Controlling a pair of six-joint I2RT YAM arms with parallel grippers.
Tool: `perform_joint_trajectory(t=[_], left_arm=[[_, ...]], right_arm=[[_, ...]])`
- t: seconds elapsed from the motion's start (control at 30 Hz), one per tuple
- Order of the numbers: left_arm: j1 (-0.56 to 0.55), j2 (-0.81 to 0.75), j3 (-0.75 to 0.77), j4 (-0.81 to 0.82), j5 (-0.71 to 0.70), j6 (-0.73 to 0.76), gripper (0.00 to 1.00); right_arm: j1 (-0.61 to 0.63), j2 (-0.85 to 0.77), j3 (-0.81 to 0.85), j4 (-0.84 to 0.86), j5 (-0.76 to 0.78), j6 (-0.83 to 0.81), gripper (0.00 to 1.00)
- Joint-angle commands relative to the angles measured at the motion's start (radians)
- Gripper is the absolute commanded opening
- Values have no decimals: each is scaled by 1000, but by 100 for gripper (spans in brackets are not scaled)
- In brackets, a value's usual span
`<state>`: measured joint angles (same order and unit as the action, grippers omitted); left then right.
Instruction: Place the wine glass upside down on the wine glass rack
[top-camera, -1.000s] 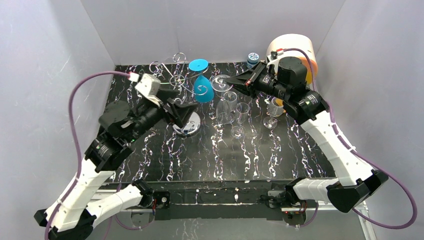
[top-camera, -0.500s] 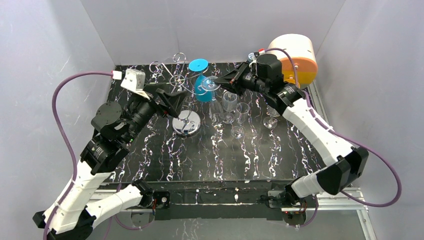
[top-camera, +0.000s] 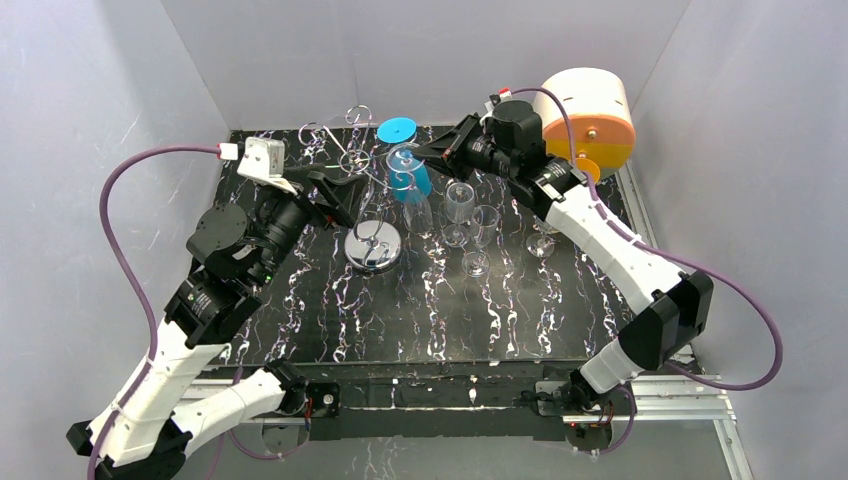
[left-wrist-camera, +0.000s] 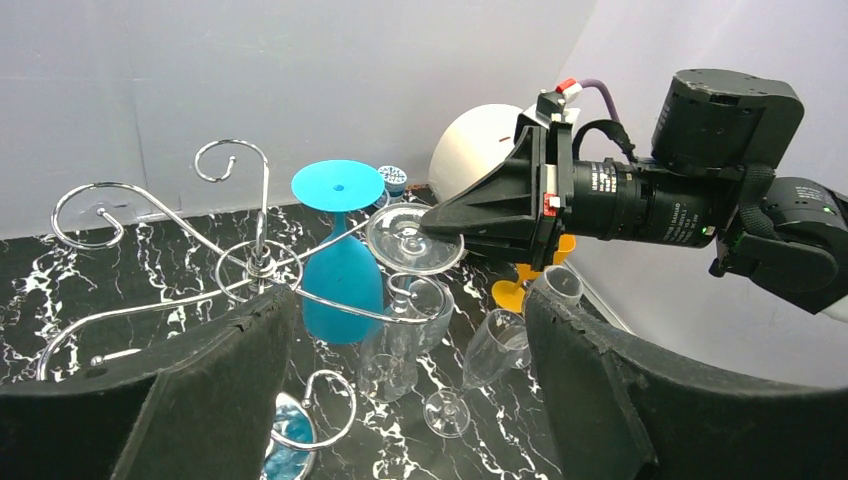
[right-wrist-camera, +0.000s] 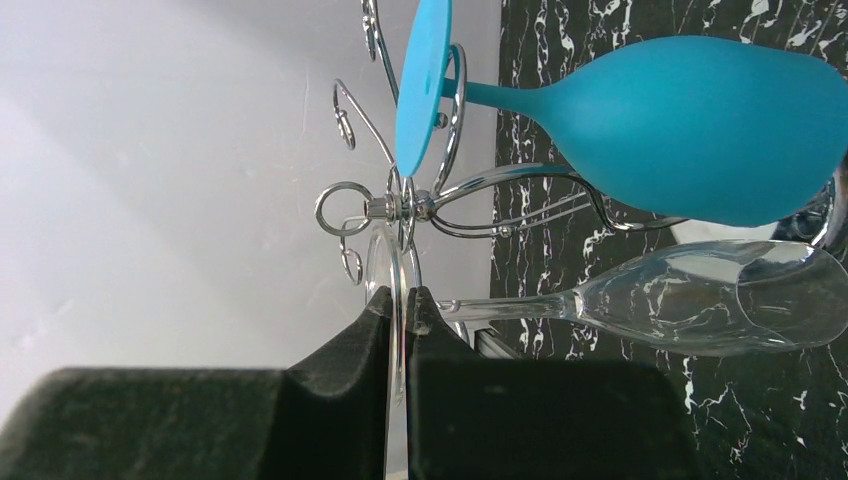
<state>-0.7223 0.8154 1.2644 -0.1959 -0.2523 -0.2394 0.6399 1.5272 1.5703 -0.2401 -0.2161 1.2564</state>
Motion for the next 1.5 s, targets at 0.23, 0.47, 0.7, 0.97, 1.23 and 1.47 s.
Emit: perform_joint_trajectory(t=[0.23,0.47,0.7,0.97,1.23,1.47], left_arm=[[1,-3,-10,10,-142,-49,81],[0,-10,-9,2,-182,-61,81],[0,43,16,1,-244,-59,80],[0,69,10,5,-246,-69,80],[0,76,3,13,-273,-89,80],[1,77,7,13,-274,-96,80]], right_arm=[[47,56,131,78,-48,-40,1],[54,56,120,77,-97,-21,1],[64,35,94,78,-94,-19,1],[66,17,99,59,-104,-15,1],[67,-20,73,24,-79,-15,1],[67,-79,21,2,-17,-27,1]])
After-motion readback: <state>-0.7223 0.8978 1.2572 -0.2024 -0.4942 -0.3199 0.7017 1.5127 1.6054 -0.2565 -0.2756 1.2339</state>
